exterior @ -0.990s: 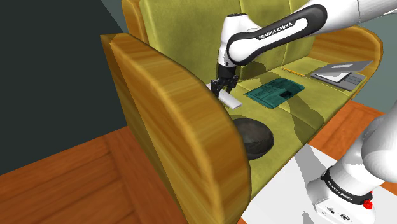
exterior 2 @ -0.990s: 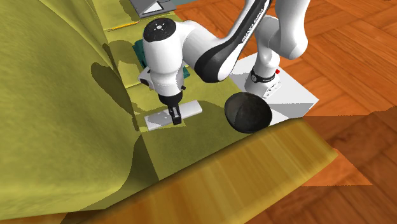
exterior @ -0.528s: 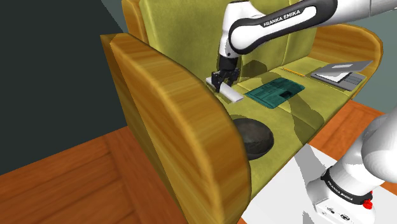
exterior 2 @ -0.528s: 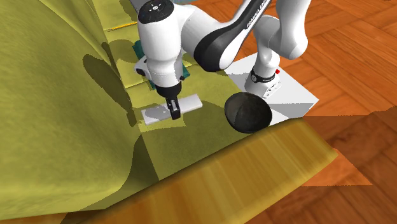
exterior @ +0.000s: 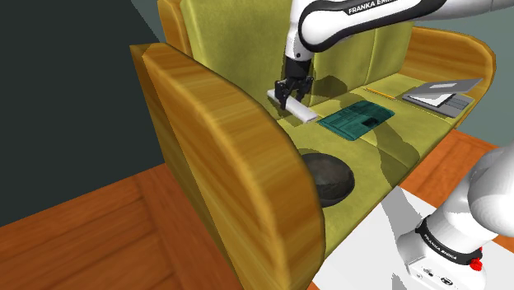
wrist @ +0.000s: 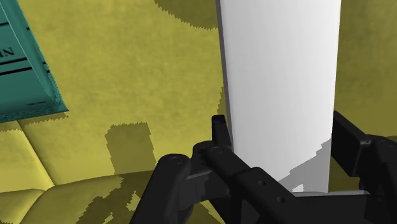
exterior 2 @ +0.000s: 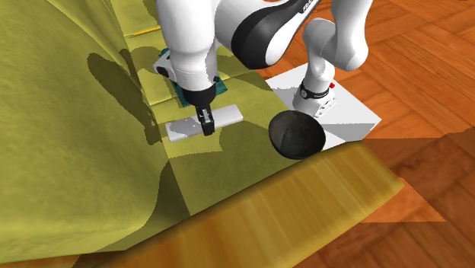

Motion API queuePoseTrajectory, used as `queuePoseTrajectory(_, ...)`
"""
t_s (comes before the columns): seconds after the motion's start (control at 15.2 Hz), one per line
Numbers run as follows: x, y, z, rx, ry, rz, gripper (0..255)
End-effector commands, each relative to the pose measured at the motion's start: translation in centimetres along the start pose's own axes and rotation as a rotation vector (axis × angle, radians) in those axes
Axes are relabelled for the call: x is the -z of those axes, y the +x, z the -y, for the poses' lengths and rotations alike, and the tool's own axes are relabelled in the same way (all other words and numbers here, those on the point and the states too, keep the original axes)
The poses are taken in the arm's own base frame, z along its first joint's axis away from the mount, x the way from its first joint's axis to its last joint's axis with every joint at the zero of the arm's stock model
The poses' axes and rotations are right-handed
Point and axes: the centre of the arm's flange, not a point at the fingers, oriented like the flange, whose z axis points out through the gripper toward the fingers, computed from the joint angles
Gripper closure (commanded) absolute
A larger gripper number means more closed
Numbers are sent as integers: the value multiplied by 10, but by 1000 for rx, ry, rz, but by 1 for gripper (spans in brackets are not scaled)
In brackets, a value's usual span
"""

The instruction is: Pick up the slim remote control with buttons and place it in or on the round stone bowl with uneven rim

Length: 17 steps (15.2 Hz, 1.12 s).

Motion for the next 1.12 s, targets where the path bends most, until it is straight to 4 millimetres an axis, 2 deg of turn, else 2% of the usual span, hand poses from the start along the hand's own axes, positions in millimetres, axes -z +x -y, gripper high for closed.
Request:
queuePoseTrajectory(0.0, 11, 1, -1, 0, 0, 0, 255)
queuePoseTrajectory(0.2, 25, 1, -1, 0, 0, 0, 255)
queuePoseTrajectory(1.06, 30, -163, 47, 0, 0, 0, 255)
